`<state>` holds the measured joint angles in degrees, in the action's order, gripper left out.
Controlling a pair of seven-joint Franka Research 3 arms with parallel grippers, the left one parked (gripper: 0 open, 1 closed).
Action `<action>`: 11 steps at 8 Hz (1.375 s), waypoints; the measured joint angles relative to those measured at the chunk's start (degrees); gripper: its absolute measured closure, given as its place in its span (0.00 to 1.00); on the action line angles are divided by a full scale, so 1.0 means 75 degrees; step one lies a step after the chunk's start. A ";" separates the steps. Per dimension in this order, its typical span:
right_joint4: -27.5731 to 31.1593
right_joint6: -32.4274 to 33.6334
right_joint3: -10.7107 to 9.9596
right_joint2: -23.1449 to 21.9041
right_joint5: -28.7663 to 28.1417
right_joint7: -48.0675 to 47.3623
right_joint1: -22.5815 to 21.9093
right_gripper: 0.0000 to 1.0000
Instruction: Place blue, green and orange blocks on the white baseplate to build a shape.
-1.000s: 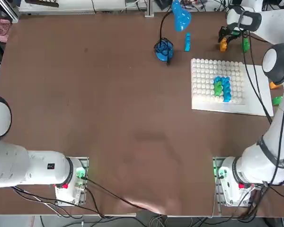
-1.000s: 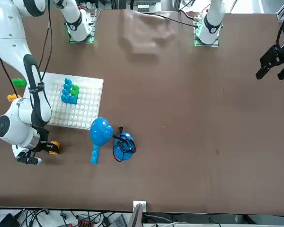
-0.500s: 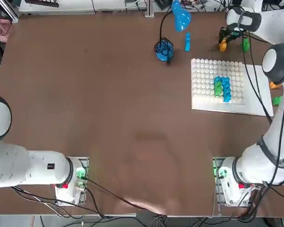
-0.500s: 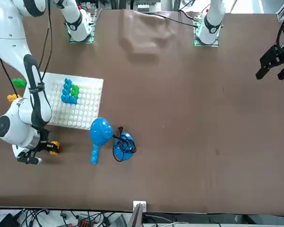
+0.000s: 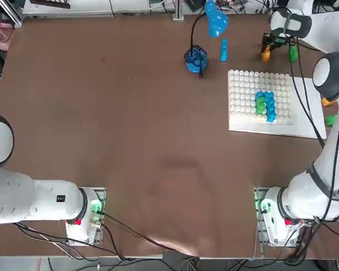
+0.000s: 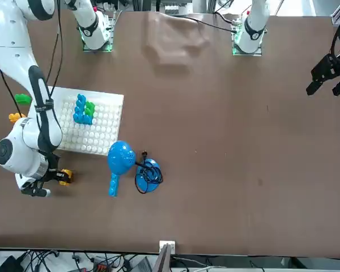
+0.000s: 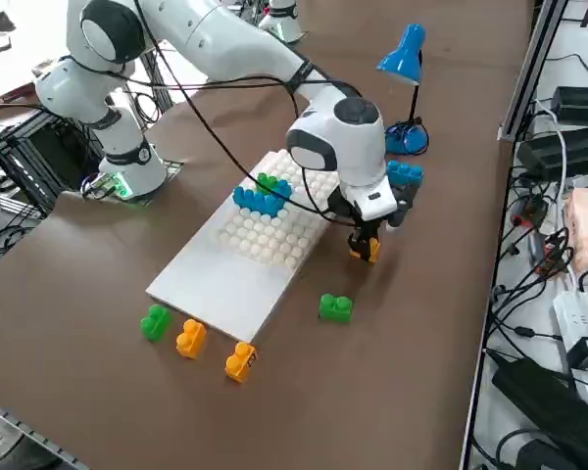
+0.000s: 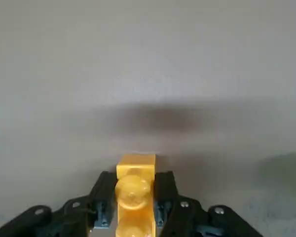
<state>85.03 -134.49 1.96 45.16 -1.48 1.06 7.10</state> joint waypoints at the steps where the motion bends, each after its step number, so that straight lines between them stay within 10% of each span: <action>1: -0.0080 0.0235 0.0004 -0.0002 0.0110 0.0000 -0.0002 0.63; 7: -0.0570 0.2608 0.0513 -0.1282 0.0186 0.1056 -0.0384 0.63; 11: 0.0655 0.2594 0.1015 -0.2352 0.0188 0.3742 -0.0534 0.63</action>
<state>89.94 -115.04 9.57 27.52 -0.07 29.12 3.09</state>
